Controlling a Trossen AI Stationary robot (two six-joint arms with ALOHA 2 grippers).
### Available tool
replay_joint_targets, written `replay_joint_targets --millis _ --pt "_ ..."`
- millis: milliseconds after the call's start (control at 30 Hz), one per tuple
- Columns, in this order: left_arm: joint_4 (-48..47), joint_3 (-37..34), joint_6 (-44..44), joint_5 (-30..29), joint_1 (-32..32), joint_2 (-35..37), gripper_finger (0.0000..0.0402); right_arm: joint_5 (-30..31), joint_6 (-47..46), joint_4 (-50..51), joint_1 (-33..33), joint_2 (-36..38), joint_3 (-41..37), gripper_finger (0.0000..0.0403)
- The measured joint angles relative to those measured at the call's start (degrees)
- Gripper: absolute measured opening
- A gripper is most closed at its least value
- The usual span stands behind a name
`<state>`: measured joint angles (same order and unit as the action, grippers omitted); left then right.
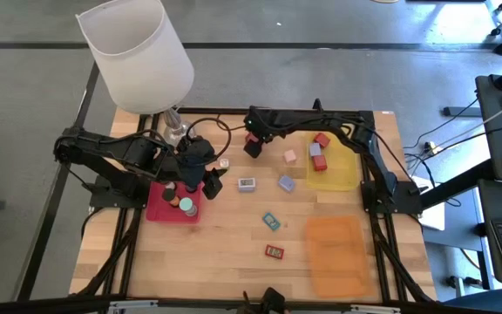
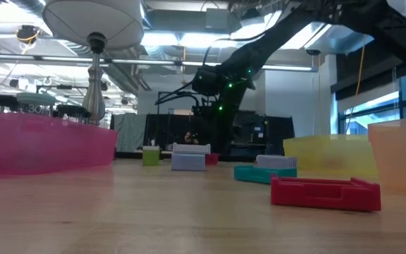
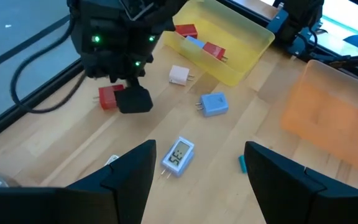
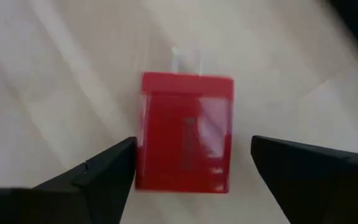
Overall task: Pick & Place Office items
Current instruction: Put the red charger adapter into the yellow bin
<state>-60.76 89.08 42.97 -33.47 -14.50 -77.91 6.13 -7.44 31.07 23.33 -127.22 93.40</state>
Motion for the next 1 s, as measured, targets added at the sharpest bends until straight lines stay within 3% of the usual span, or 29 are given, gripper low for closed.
replay_joint_targets --millis 200,467,767,1000 --pt "0.0 0.0 0.7 0.0 0.0 0.0 0.0242 3.3 0.4 0.1 -0.5 0.0 0.0 0.0285" --pt "0.0 0.0 0.8 0.0 0.0 0.0 0.0242 4.0 0.4 0.2 0.1 0.1 0.0 0.0209" --pt "0.0 0.0 0.8 0.0 0.0 0.0 0.0242 -2.4 -2.5 3.8 1.9 2.5 -0.1 0.0207" --pt "0.0 0.0 0.0 -1.1 0.0 0.0 0.0242 -0.5 -2.1 7.1 2.8 11.3 -0.1 0.0208"
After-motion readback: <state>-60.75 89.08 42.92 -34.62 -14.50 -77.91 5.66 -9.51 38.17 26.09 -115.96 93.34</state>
